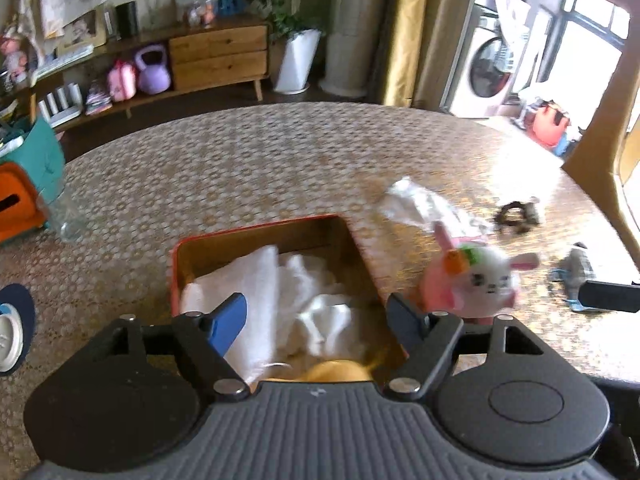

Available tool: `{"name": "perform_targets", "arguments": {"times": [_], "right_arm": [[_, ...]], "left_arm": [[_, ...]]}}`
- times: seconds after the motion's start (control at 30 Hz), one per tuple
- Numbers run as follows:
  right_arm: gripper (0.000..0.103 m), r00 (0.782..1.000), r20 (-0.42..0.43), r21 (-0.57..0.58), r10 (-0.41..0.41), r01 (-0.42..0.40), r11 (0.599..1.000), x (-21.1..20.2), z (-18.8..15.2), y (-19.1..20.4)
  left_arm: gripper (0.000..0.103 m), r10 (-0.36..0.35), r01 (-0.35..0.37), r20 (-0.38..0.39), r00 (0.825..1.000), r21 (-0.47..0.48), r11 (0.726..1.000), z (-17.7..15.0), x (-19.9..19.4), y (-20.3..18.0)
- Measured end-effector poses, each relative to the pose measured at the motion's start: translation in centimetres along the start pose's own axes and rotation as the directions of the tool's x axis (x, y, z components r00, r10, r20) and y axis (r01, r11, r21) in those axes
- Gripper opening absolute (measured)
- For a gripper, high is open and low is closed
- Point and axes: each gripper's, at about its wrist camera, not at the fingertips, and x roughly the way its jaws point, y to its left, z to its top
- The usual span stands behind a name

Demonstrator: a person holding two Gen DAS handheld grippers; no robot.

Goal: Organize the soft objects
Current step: 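Lower the mesh bag and duck into the red box and open both tools, then reach the left tool to the foil sheet while right tool reaches the cotton swab pack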

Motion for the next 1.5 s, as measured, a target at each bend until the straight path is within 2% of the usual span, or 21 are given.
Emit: {"name": "perform_targets", "arguments": {"times": [0.17,0.2,0.4,0.57,0.73,0.93,1.03,1.1,1.2,1.4,1.5], "right_arm": [[0.091,0.999,0.030,0.052,-0.032,0.030,0.998,-3.3,-0.2,-2.5],[0.092,0.999,0.034,0.058,-0.042,0.040,0.997,-3.9,-0.4,-3.2],[0.093,0.991,0.049,0.084,-0.125,0.120,0.989,-7.3,-1.8,-7.2],[0.093,0.980,0.032,0.120,-0.194,0.189,0.975,-8.9,-3.5,-11.3],[0.093,0.972,0.006,0.147,-0.233,0.230,0.962,-9.5,-5.2,-14.9],[0.093,0.965,-0.038,0.187,-0.261,0.264,0.946,-8.8,-6.7,-19.1],[0.092,0.960,-0.069,0.190,-0.273,0.281,0.941,-8.0,-7.2,-20.6],[0.091,0.956,-0.091,0.191,-0.280,0.293,0.937,-7.2,-7.4,-21.5],[0.090,0.951,-0.119,0.197,-0.285,0.304,0.932,-5.9,-7.4,-22.6],[0.088,0.943,-0.156,0.166,-0.293,0.318,0.933,-3.4,-7.0,-23.8],[0.087,0.939,-0.175,0.160,-0.297,0.325,0.932,-2.3,-6.9,-24.4]], "left_arm": [[0.078,-0.033,0.033,-0.005,0.999,0.010,0.999,0.7,-0.6,-2.9],[0.080,-0.040,0.040,-0.004,0.999,0.012,0.999,0.8,-0.6,-3.5],[0.084,-0.070,0.070,-0.014,0.997,0.032,0.997,1.9,-0.1,-7.4],[0.085,-0.113,0.115,-0.048,0.992,0.041,0.993,3.1,2.0,-10.6],[0.085,-0.120,0.127,-0.096,0.988,0.074,0.989,5.4,4.7,-13.7],[0.085,-0.118,0.139,-0.155,0.981,0.136,0.981,9.2,8.5,-15.8],[0.085,-0.160,0.187,-0.215,0.964,0.116,0.975,10.6,11.0,-16.0],[0.085,-0.157,0.187,-0.227,0.961,0.117,0.975,11.3,12.4,-16.2],[0.085,-0.138,0.178,-0.241,0.961,0.154,0.972,11.9,14.4,-16.6],[0.085,-0.093,0.174,-0.311,0.946,0.242,0.955,12.5,18.9,-16.9],[0.085,-0.099,0.193,-0.343,0.934,0.251,0.948,12.7,20.8,-16.5]]}}
